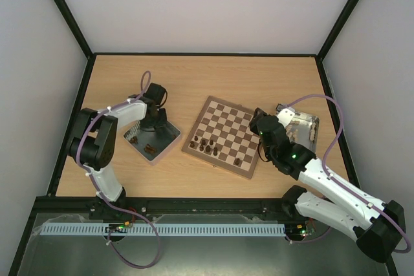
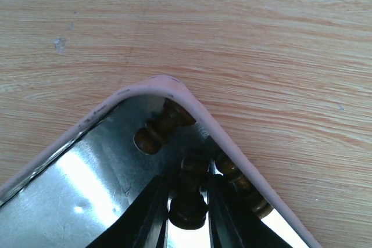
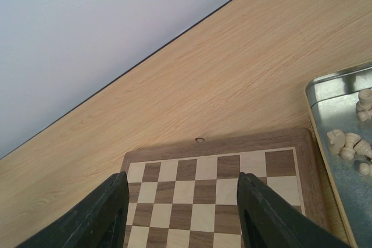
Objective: Set up the chess pieces on the board
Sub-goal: Pick up the chess piece from the storage box.
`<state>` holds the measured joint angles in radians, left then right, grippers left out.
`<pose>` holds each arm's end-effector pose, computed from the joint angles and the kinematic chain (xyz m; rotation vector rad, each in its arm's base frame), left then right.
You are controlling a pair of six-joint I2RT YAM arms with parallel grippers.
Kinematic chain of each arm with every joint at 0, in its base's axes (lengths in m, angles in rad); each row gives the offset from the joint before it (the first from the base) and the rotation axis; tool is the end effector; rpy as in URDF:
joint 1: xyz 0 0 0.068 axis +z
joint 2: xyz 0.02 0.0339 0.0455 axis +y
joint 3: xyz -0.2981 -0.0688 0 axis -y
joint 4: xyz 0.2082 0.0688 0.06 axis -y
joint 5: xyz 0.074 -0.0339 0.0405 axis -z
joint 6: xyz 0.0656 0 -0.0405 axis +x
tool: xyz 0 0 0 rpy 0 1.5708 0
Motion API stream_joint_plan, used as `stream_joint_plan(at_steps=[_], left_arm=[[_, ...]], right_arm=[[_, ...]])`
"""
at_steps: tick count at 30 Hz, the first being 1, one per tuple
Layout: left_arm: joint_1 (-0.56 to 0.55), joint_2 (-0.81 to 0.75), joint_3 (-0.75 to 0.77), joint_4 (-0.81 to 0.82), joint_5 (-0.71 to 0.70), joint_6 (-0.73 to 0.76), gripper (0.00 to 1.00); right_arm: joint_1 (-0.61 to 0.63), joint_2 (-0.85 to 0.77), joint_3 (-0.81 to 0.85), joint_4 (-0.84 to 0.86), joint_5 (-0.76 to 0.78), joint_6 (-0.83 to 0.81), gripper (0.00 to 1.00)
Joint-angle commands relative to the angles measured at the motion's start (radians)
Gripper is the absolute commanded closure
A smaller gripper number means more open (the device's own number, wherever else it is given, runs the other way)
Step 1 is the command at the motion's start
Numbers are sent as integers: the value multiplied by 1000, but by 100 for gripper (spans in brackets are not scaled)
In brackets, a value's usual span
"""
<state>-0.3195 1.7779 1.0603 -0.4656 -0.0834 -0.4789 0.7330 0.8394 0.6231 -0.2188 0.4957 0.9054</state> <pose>0.3153 -0.0986 0.1845 -0.2415 2.7402 -0.1041 0.1372 0.0816 0.2938 0.4866 1.9358 0.5779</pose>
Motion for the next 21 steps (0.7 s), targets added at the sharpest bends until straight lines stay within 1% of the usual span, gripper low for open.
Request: stream_joint_plan(at_steps=[1, 6, 9, 12, 16, 21], left_arm=[[10, 25, -15, -7, 9, 13, 79], [11, 8, -18, -11, 28, 6, 85], [8, -42, -35, -19, 41, 3, 88], [-5, -109, -57, -37, 47, 2, 88], [-47, -223, -86, -54, 76, 11, 88], [-125, -343, -94, -28, 155, 45, 88]], right_arm=[[-2, 1, -2, 15, 24, 4, 50], [-1, 0, 3, 12, 19, 6, 50], [-2, 4, 6, 22, -2, -1, 50], [-2, 28, 16, 51, -66, -28, 50], [-2, 104, 55, 99, -235, -96, 50], [-2, 233, 130, 149, -544, -149, 49]])
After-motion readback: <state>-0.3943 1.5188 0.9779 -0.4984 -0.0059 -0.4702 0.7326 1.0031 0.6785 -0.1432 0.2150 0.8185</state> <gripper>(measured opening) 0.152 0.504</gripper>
